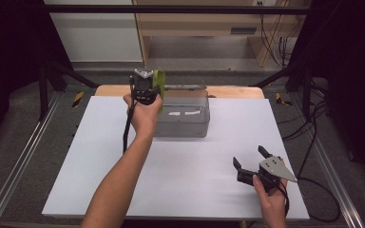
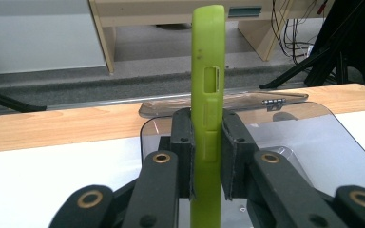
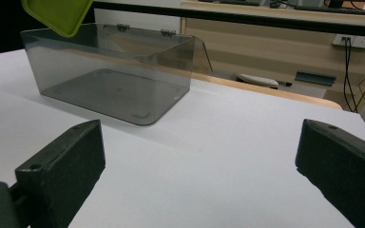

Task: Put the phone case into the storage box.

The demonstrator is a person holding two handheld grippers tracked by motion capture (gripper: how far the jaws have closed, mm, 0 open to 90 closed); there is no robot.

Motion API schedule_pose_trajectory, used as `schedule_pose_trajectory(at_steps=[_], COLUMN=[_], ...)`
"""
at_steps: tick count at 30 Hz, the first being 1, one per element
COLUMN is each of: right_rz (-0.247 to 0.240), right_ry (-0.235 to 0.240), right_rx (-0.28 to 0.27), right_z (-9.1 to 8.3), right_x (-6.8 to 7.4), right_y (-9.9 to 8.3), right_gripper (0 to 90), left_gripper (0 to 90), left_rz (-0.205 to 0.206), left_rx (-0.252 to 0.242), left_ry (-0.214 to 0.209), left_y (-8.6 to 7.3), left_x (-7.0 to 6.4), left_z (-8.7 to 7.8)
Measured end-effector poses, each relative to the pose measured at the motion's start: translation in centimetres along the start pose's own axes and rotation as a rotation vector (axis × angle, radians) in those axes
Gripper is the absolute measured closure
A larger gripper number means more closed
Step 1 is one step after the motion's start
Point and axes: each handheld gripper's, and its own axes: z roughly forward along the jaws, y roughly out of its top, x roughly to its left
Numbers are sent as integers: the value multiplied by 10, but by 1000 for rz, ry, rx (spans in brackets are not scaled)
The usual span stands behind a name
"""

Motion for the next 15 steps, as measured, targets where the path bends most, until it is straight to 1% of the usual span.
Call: schedule_pose_trajectory(at_steps=[15], right_rz=[1], right_ry=[-1], right_rx=[3], right_z=[0], right_x=[0], right_y=[0], right_gripper=[29], left_gripper=[779], left_rz=[7], left_rx=[8], left_ry=[6], left_y=[-4], left_x=[1], left_z=[3])
